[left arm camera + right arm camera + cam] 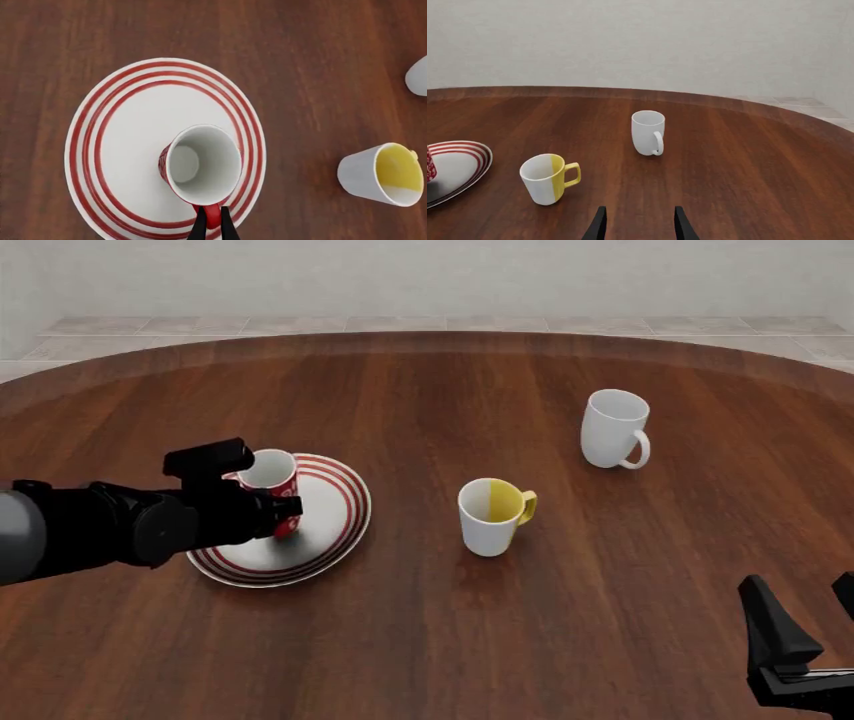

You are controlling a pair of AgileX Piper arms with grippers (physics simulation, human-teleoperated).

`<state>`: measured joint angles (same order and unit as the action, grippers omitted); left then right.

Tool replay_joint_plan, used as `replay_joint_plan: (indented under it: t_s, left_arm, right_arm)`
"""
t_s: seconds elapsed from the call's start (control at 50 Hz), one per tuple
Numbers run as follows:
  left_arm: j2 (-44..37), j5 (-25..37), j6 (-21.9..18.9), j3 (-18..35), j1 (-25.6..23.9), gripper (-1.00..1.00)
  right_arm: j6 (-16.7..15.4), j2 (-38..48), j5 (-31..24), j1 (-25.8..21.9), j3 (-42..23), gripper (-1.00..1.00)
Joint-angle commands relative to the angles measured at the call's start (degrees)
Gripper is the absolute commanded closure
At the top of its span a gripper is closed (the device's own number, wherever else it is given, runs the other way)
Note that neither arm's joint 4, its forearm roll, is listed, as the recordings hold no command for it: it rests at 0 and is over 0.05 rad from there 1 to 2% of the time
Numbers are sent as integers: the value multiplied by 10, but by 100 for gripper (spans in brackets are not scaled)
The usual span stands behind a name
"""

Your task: Pick up the red mug and put it on the plate

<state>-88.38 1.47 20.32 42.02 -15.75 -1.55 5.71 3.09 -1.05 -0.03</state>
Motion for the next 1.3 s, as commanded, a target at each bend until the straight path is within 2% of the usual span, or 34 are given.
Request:
replay_joint_plan:
  t_s: [0.02,1.14,1.3]
  left_arm:
    - [-4,-3,-2,1,5,100]
    - [-31,-18,11,-4,8,100]
    - [-31,-23,23,-6,0,100]
  right_arm:
    - [1,-1,-1,0,0,-100]
    - [-1,0,-2,-2,0,-100]
    - [0,-6,-8,-1,0,-100]
